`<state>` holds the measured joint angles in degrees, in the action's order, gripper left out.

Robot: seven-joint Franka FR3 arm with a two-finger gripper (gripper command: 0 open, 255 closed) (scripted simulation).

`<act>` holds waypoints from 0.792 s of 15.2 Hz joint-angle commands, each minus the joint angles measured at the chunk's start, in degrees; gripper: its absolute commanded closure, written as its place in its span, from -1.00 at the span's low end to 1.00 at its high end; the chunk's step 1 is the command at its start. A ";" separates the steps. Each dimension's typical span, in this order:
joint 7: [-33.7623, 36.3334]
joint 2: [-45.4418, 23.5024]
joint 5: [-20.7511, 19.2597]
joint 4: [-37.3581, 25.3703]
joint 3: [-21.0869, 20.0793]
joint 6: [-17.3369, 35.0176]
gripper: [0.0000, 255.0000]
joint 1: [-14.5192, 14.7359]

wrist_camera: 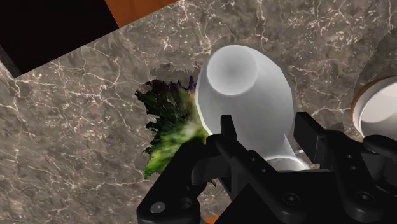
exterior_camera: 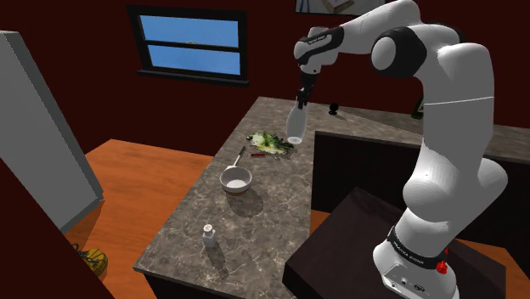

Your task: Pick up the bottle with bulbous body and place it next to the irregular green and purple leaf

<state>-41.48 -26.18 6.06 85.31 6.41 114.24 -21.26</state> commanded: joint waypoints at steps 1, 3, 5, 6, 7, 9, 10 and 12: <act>-0.15 -0.30 0.09 1.01 -0.02 1.36 1.00 -0.03; -0.26 -0.71 0.18 1.93 -0.06 2.69 1.00 -0.02; -0.37 -1.18 0.28 2.78 -0.11 4.00 1.00 -0.03; -0.43 -1.42 0.33 3.19 -0.13 4.65 1.00 -0.03; -0.48 -1.68 0.38 3.57 -0.16 5.29 1.00 -0.03; -0.60 -2.23 0.50 4.30 -0.21 6.56 1.00 -0.05; -0.66 -2.52 0.55 4.64 -0.24 7.19 1.00 -0.06; -0.78 -3.11 0.67 5.31 -0.30 8.44 1.00 -0.07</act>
<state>-42.19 -28.97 6.66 90.37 6.15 122.06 -21.31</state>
